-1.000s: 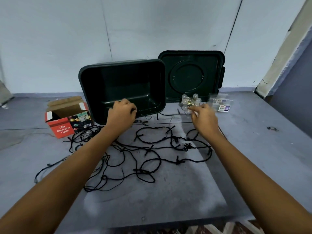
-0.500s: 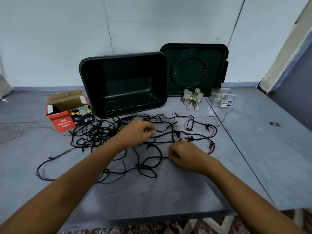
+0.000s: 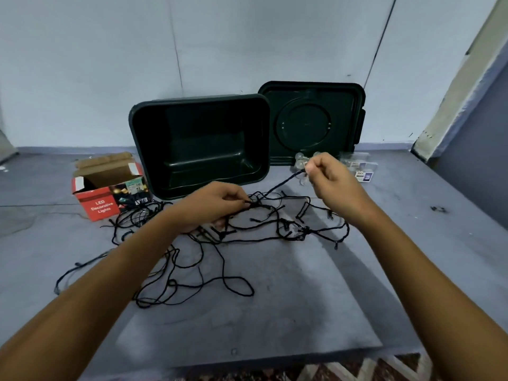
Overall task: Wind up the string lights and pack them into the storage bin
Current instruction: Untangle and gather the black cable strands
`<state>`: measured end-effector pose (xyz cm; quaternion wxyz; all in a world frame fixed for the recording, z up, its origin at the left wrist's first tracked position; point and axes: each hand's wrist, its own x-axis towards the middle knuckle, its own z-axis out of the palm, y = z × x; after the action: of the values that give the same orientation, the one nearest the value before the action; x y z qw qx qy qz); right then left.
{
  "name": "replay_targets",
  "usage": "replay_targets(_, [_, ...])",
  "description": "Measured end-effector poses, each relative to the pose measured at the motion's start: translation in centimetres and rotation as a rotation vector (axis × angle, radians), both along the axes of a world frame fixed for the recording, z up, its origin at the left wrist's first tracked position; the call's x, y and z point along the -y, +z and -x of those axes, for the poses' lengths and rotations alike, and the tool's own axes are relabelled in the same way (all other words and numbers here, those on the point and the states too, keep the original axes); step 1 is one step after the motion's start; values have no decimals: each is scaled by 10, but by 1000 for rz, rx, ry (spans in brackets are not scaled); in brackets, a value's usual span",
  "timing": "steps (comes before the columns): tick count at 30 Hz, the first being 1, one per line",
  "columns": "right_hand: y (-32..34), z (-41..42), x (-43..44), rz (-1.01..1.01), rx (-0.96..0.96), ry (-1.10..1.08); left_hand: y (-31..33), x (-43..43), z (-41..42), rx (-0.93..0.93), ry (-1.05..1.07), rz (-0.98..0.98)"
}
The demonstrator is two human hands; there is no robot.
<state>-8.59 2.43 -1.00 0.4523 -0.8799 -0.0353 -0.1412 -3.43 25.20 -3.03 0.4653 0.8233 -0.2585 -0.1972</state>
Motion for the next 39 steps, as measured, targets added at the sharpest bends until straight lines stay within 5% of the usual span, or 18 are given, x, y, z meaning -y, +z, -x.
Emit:
replay_targets(5, [-11,-5,7,62,9,-106,1,-15,-9,114,139,42])
replay_targets(10, [-26,-8,22,-49,-67,-187,-1,-38,-20,-92,-24,141])
replay_targets(17, [-35,7,30,317,-670,431,11,-50,-21,91,-96,-80])
replay_targets(20, [-47,-4,9,603,-499,373,13,-47,-14,36,-287,-171])
replay_targets(24, [-71,-27,-31,640,-176,232,-3,-28,-2,-34,-570,-436])
replay_targets(28, [-101,-45,-46,998,-138,127,-20,-14,2,-79,-619,-627])
replay_targets(31, [-106,-50,-41,1084,-89,109,-18,-9,1,-28,-531,-628])
replay_targets(33, [-104,-52,-35,972,-114,150,-19,-5,-3,111,-379,-544])
replay_targets(36, [-84,-50,-30,515,-181,245,-23,3,-14,363,-68,-351])
replay_targets(39, [-45,-47,-33,105,-151,293,-20,14,-27,383,10,-218])
